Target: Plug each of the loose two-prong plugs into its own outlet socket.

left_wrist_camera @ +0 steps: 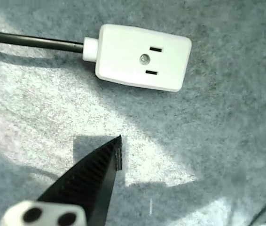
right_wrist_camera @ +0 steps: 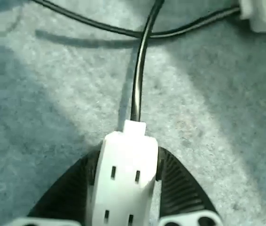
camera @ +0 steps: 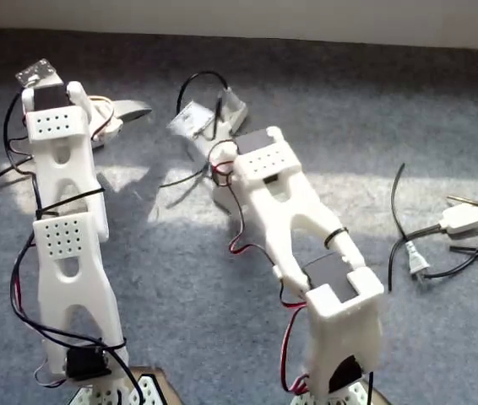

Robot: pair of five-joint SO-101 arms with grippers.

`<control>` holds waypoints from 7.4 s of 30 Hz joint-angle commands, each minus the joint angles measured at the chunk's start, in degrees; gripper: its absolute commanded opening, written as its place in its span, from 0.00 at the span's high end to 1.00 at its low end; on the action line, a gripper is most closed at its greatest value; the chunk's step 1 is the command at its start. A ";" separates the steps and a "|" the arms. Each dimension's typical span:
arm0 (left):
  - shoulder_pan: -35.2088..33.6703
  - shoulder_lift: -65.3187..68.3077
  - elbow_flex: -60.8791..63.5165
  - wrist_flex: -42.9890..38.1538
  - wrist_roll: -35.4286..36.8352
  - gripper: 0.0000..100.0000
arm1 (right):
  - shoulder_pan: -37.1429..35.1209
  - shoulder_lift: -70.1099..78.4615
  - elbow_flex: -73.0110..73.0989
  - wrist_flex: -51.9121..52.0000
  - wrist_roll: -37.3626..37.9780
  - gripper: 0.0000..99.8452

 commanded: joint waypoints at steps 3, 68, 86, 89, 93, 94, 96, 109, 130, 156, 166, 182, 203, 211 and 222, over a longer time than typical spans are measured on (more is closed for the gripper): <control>-3.65 -5.85 0.13 0.26 0.09 0.41 | -9.63 -1.10 -1.89 9.10 22.33 0.99; 6.64 -34.77 60.44 0.09 -10.81 0.41 | -3.21 4.00 1.36 9.80 -16.97 0.92; 14.37 -34.33 64.04 0.09 -21.27 0.41 | -0.13 9.89 0.66 -3.21 -23.91 0.92; 14.37 -34.33 64.13 0.09 -21.45 0.41 | 0.66 9.89 0.04 -4.62 -23.74 0.92; 14.73 -34.33 66.59 -0.09 -21.45 0.41 | 2.15 10.15 -2.77 -4.88 -23.74 0.92; 14.73 -34.33 66.95 -0.09 -21.45 0.41 | 2.68 10.15 -3.65 -4.88 -23.74 0.92; 14.64 -34.33 67.21 -0.09 -21.45 0.41 | 3.38 10.15 -5.05 -4.88 -23.74 0.92; 14.64 -34.86 66.77 -0.09 -21.45 0.41 | 7.60 10.24 -6.37 -12.09 -23.65 0.92; 28.26 -34.95 44.79 0.26 -21.10 0.41 | 39.60 -2.86 -41.10 24.75 -16.53 0.92; 46.37 -41.54 60.18 -4.66 -21.54 0.41 | 54.73 -2.77 -1.10 25.71 19.69 0.78; 46.55 -41.45 60.18 -4.31 -21.54 0.41 | 58.77 -2.51 7.08 15.69 24.09 0.85; 46.73 -41.27 60.26 -4.31 -21.54 0.41 | 60.53 -11.47 4.35 14.64 25.76 0.74; 45.85 -41.98 64.04 -6.24 -21.54 0.41 | 61.67 -4.26 8.22 4.88 25.76 0.97; 35.65 -49.27 64.48 -5.45 -21.54 0.41 | 56.57 -14.81 8.75 6.90 25.32 0.97; 5.32 -60.09 64.66 -3.25 -21.71 0.41 | 19.74 -24.31 8.22 19.38 1.32 0.97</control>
